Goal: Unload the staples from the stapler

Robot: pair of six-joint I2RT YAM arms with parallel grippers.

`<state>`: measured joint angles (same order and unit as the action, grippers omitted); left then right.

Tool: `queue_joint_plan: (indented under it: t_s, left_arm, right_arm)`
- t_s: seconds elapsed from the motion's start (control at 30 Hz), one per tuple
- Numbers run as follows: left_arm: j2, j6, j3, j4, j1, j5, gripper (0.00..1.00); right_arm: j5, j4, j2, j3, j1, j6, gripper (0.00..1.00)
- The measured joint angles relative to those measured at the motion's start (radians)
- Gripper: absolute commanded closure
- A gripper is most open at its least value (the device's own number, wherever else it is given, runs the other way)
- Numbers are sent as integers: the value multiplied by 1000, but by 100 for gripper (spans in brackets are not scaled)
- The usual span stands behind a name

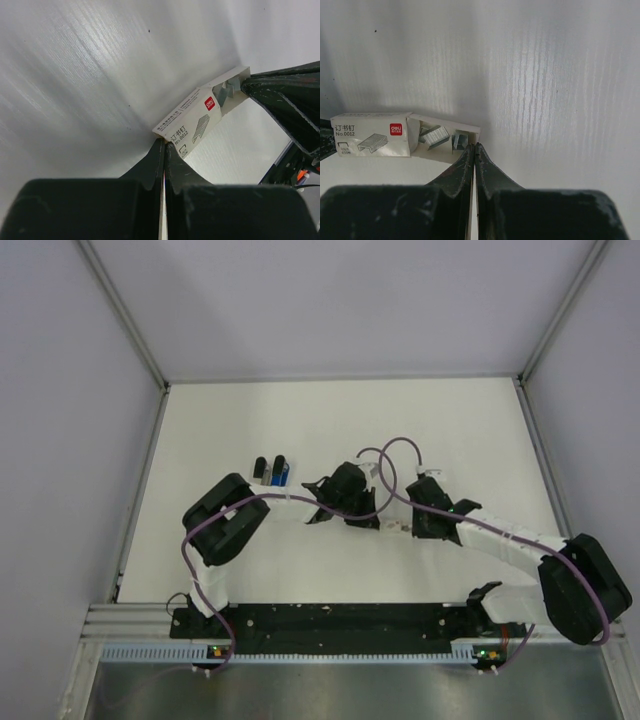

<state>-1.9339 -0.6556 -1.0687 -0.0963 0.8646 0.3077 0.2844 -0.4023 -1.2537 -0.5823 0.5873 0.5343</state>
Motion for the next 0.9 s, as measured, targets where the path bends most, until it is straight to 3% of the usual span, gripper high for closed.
queue_joint_plan:
  t_s: [0.9]
  left_arm:
    - [58,116,64,18,-42,16,100]
  right_arm:
    - [8,-87,83,41,26,96,100]
